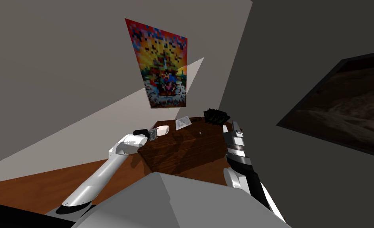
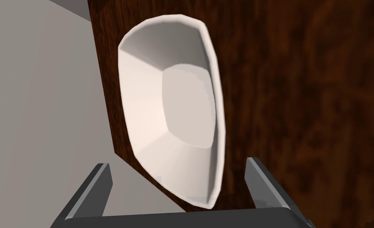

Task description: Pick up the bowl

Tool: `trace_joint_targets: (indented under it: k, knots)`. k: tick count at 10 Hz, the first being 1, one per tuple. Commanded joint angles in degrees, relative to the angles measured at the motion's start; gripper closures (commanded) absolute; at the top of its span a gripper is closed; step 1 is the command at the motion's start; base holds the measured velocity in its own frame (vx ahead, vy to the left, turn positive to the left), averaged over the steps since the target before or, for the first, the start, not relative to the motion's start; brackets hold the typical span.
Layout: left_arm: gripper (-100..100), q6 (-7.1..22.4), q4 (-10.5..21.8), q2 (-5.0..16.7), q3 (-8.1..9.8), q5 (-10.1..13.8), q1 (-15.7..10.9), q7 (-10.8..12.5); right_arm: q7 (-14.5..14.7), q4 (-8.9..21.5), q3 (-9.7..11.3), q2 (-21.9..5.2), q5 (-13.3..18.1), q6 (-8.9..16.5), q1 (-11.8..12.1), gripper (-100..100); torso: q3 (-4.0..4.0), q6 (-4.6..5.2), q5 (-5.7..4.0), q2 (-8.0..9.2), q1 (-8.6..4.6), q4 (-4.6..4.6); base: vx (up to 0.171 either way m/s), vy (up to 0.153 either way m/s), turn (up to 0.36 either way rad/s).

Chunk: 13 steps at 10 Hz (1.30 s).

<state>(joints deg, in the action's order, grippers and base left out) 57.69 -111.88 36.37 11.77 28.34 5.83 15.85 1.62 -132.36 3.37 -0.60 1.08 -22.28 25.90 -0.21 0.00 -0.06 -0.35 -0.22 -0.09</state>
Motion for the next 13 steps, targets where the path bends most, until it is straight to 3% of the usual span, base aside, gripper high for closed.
trace_joint_targets:
  k: [1,3,4,5,6,9,10,13]
  knots:
    - [-100,2.01,1.23,0.14,-0.06,1.02,-0.01,-0.03,0.00,0.00,0.00,0.00,0.00,0.00,0.00,0,0.00,0.00,0.00,0.00,0.00,0.00,0.088,-0.046,0.004]
    - [-100,3.75,2.71,-0.16,-0.57,1.88,0.99,-0.09,0.00,0.00,0.00,0.00,0.00,0.00,0.00,0,0.01,-0.01,0.02,0.02,0.09,0.00,0.074,-0.038,0.001]
    - [-100,2.95,2.32,-0.47,-0.81,0.93,0.34,0.07,0.00,0.00,0.00,0.00,0.00,0.00,0.00,0,0.03,0.00,0.03,0.06,0.14,0.01,0.028,-0.011,0.002]
    - [0,3.24,2.39,-0.53,-0.90,0.89,0.35,0.15,0.00,0.00,0.00,0.00,0.00,0.00,-0.01,0,0.10,0.00,0.04,0.19,0.21,0.04,0.006,-0.003,0.000]
    - [-100,2.09,4.11,-0.97,-1.05,0.44,-0.13,-0.20,0.00,0.00,-0.01,-0.01,0.00,0.00,-0.01,0,0.16,-0.01,0.05,0.28,0.24,0.06,0.010,0.004,-0.065]
    - [-100,1.52,5.27,-1.19,-1.14,0.20,-0.57,-0.39,0.00,0.00,-0.01,-0.01,0.00,0.00,-0.01,0,0.19,-0.01,0.07,0.34,0.31,0.07,0.003,0.006,-0.026]
    - [100,1.37,5.39,-1.21,-1.14,0.18,-0.60,-0.44,0.00,0.00,-0.01,-0.01,0.00,0.00,-0.01,0,0.21,-0.01,0.06,0.36,0.29,0.08,0.000,0.000,0.000]
    - [100,1.40,5.39,-1.22,-1.12,0.20,-0.60,-0.39,0.00,0.00,-0.01,-0.01,0.00,0.00,-0.01,0,0.21,0.00,0.04,0.36,0.24,0.08,0.000,0.000,0.000]
